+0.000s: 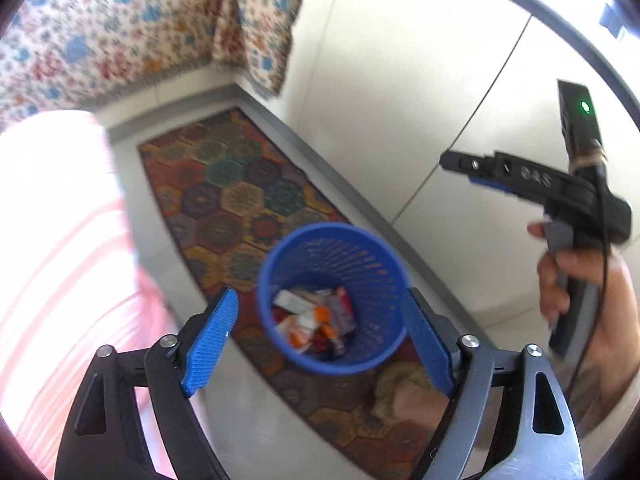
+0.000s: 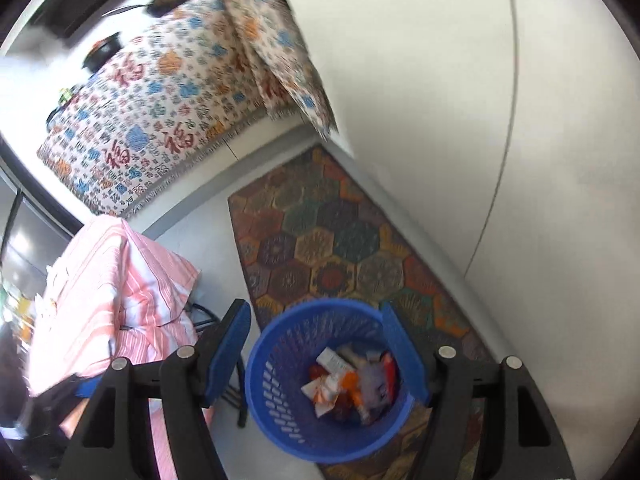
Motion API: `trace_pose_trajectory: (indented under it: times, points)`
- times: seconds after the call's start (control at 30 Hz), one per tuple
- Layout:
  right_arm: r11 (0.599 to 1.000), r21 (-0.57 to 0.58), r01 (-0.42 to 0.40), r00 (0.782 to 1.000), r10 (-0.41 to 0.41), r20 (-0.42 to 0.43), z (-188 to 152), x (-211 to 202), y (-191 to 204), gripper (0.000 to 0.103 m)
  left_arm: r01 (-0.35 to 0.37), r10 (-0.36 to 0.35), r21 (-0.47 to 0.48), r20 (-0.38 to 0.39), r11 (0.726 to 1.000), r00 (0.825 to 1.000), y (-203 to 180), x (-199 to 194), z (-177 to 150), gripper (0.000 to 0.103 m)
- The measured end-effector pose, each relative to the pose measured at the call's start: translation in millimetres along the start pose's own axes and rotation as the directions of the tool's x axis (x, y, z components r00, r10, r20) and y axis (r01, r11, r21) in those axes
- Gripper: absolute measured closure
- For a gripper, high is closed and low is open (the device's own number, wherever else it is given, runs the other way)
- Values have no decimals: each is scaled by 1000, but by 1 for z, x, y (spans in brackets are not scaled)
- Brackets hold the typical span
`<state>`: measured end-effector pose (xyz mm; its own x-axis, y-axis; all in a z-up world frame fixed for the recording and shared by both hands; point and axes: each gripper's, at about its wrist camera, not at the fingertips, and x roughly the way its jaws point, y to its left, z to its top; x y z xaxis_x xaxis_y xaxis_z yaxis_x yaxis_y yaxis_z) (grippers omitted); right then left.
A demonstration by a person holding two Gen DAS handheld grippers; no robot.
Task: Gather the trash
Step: 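Move both tools back over the table toward the white snack bag and tissue pack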
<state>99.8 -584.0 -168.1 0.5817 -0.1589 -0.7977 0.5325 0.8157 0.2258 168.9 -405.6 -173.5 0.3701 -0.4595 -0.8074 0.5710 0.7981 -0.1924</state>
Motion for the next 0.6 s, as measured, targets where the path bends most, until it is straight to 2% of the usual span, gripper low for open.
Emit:
trace_pose_trajectory:
  times: [0.17,0.37,0.47,0.6]
  points:
    - [989,-150,18,996,-4,90,-7,-14,51,33,-122,122,3,24,993,992,48,-48,-49,14]
    - [924,-382,33,990,21,137,-40,-20,140,33,-289,293,-136,6,948,956,140,-94,-98,14]
    - [888,-455,-62,988,119,98,-62,-29,199,33,-362,368,-207,-8,909,930,189,-110,-111,14]
    - [829,-523,-199,976,217,-27,-90,-21,281,33,-430,440,-296,-37,853,897,246,-124,-121,14]
